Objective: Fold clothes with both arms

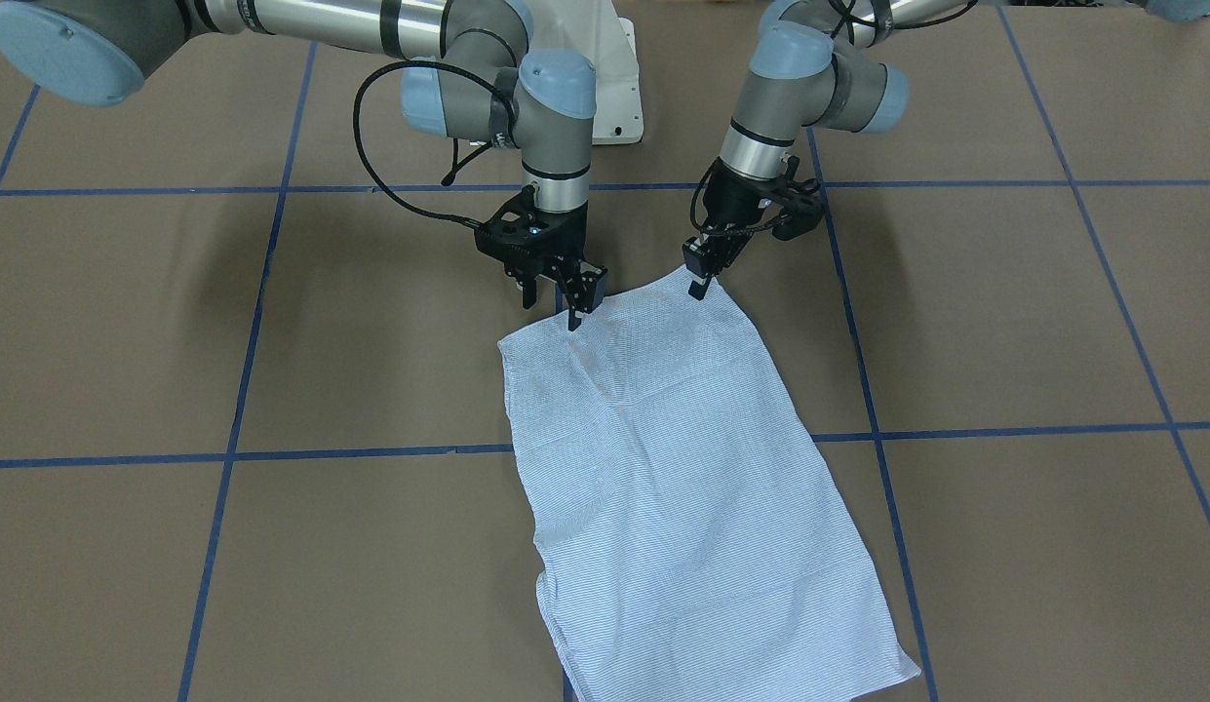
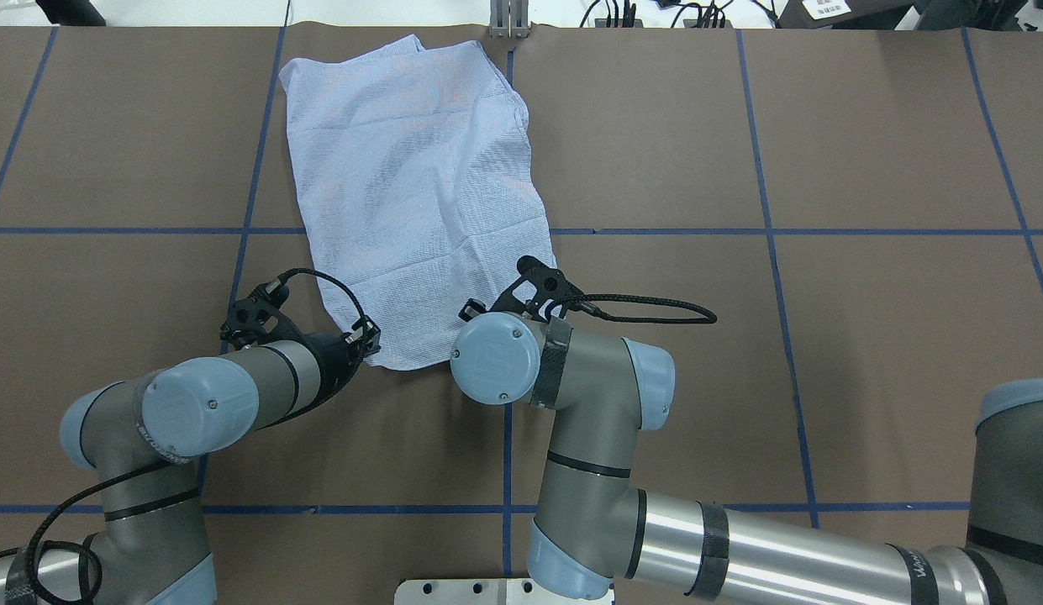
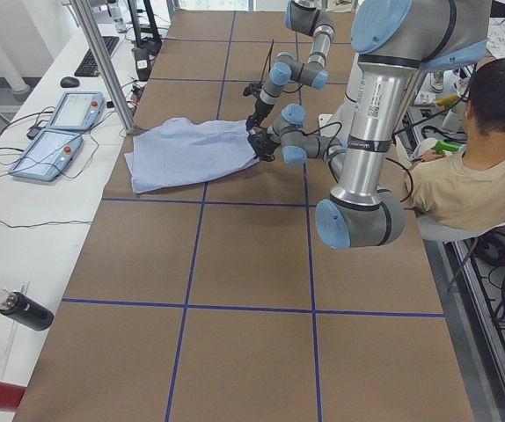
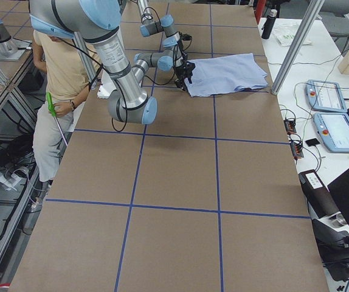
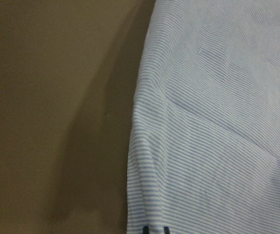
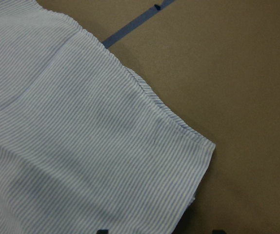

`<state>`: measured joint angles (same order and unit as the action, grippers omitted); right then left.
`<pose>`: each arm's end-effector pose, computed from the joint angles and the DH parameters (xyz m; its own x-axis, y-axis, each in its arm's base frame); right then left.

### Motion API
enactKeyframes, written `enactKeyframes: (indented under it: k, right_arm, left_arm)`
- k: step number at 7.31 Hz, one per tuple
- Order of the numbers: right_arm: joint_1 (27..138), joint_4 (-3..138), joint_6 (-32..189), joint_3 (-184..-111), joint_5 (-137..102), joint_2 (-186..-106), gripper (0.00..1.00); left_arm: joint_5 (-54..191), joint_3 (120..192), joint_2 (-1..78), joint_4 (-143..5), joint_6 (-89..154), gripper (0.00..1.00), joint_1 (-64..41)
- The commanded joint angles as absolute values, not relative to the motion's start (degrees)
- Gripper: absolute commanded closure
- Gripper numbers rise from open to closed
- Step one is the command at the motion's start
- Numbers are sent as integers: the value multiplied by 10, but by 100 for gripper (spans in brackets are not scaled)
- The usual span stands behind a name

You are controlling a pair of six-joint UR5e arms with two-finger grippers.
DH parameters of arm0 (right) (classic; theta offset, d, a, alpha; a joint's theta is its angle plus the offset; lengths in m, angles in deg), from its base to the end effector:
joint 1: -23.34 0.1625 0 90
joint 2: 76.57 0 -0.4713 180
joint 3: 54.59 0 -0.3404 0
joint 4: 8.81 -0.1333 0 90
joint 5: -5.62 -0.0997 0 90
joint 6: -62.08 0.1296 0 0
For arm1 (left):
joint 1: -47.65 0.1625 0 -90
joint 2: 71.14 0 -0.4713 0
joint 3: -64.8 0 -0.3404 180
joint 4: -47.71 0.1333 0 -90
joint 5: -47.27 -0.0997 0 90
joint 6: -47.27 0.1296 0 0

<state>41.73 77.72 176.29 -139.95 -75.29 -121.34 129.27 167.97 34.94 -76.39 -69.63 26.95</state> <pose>-0.6667 -0.3837 0.2956 0.4514 0.5768 0.6808 -0.6588 0.7300 -0.1816 0.4956 -0.3490 0.4175 0.1632 -0.5406 -0.8253 0.6058 0.7152 -0.3487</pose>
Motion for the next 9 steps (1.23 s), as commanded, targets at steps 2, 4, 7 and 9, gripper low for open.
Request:
enactKeyframes:
  k: [2, 4, 7, 9]
  right_arm:
    - [417, 777, 1778, -1389, -745, -1203, 31]
    - [416, 778, 1784, -1386, -745, -1201, 33]
    - [417, 777, 1789, -1348, -745, -1174, 33]
    - [417, 777, 1799, -1346, -736, -1173, 42]
  left_arm:
    - [1293, 1680, 350, -764, -696, 100, 269]
    - [1292, 1680, 350, -764, -696, 100, 269]
    - [1293, 1680, 350, -764, -696, 100, 269]
    - [1292, 1680, 350, -764, -696, 100, 270]
